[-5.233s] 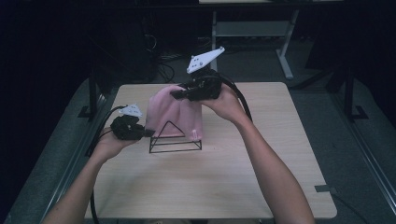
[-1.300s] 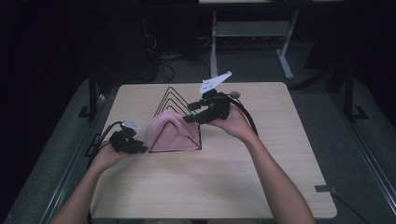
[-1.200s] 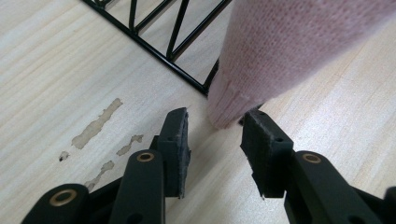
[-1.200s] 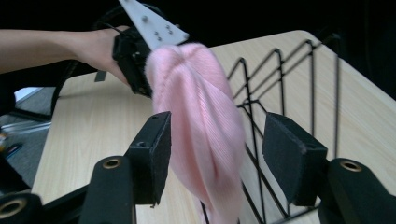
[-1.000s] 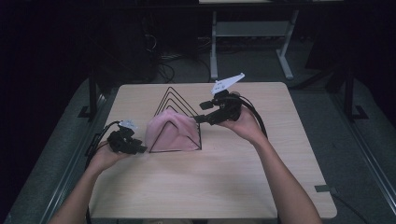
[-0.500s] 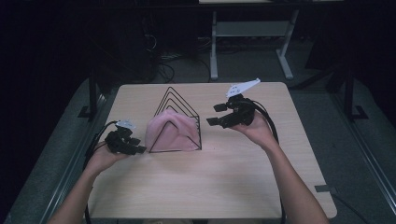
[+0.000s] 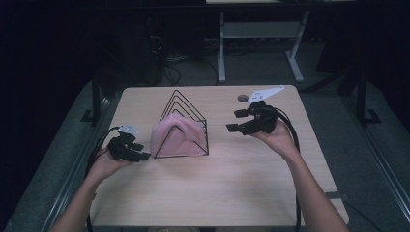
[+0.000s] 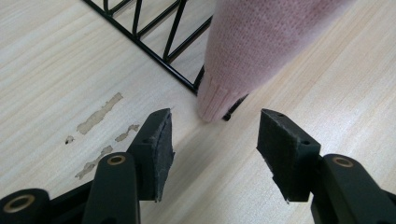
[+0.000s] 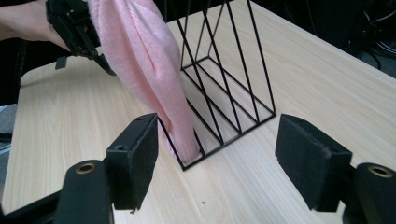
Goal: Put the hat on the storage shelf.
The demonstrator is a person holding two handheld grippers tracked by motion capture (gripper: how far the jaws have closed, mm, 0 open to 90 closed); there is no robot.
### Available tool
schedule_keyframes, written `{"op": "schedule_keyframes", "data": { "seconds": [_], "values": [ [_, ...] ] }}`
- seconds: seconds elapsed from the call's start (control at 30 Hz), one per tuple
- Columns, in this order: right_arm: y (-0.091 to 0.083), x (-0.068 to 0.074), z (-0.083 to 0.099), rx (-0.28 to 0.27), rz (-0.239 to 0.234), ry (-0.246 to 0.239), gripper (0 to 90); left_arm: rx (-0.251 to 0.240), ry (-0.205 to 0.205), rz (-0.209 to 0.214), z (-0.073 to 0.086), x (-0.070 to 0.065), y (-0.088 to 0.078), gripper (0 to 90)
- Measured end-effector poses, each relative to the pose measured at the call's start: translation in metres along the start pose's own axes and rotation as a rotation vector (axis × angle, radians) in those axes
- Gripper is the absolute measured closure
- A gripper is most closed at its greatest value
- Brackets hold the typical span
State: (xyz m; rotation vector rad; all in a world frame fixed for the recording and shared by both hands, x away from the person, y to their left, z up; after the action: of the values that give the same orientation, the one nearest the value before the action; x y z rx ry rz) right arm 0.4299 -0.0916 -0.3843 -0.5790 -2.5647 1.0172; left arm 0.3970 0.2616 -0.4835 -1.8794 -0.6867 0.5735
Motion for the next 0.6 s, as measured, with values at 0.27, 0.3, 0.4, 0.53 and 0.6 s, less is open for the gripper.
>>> {"op": "schedule_keyframes", "data": {
  "seconds": [0.27, 0.3, 0.4, 0.53, 0.6],
  "values": [
    [-0.008, -0.008, 0.017, 0.0, 0.014, 0.03, 28.9, -0.007, -0.012, -0.001, 0.002, -0.001, -0.003, 40.7],
    [-0.009, -0.009, 0.02, 0.002, 0.017, 0.031, 28.8, -0.005, -0.011, 0.001, 0.003, -0.002, -0.003, 40.7],
    [-0.011, -0.011, 0.027, 0.002, 0.016, 0.043, 28.6, 0.001, -0.013, 0.004, 0.005, -0.002, -0.001, 40.7],
    [-0.013, -0.014, 0.037, 0.005, 0.021, 0.056, 28.6, -0.005, -0.021, 0.007, 0.007, -0.003, -0.002, 39.9],
    [-0.015, -0.015, 0.042, 0.004, 0.021, 0.068, 28.4, -0.003, -0.022, 0.007, 0.009, -0.004, -0.002, 39.2]
  ]
}}
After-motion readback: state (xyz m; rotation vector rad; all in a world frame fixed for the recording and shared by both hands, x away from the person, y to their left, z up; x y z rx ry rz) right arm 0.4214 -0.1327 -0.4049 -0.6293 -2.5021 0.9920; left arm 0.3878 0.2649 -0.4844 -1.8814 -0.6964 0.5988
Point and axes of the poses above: each handheld gripper's, and its own axes: y roughly forward along the jaws, z roughly out of its underside, x roughly to its left, the point moved 8 cm from there along y, roughly forward along the jaws, and after that the axes turned 12 degrees about x, right-handed, at the moved point
